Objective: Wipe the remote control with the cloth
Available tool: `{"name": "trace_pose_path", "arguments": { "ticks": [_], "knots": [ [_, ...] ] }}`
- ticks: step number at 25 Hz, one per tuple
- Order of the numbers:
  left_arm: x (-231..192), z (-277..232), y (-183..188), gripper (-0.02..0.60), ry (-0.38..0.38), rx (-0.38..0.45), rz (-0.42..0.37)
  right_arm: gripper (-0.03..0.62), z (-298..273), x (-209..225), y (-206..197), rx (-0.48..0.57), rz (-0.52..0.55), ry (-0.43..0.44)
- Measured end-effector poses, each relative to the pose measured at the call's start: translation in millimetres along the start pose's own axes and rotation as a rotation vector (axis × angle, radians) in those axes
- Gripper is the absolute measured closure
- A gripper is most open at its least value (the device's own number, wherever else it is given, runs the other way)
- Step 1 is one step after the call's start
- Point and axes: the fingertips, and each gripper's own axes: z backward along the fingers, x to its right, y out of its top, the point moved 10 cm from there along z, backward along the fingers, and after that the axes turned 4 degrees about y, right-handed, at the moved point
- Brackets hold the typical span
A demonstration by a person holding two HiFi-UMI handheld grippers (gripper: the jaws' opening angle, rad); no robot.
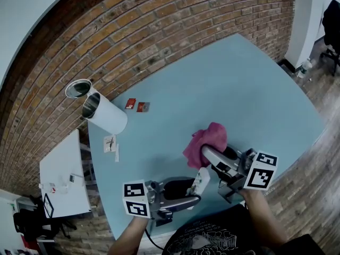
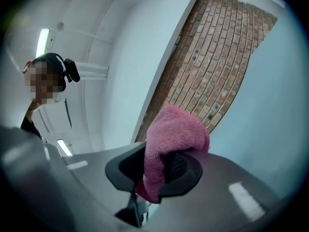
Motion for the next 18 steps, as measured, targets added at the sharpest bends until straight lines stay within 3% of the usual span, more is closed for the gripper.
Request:
{"name": "trace_pose_path", "arguments": {
  "ticks": [4, 7, 13, 18],
  "knots": [
    [-3, 4, -2, 0.345, -0.028, 0.078, 0.067, 0.528, 1, 0, 7, 0.027, 0.024, -0.024],
    [-8, 13, -1, 0.345, -0.059, 0.201, 0.148, 0.528, 2, 1, 9, 0.025, 0.060, -0.076],
    [-16, 41, 17, 0.345, -0.117, 0.511, 0.268, 0.528, -8, -7, -9, -0.102, 0.149, -0.074],
    [-16, 54, 29, 0.344, -0.132, 0.656, 0.306, 0.528, -25, -19, -29, -0.224, 0.215, -0.014]
  ]
}}
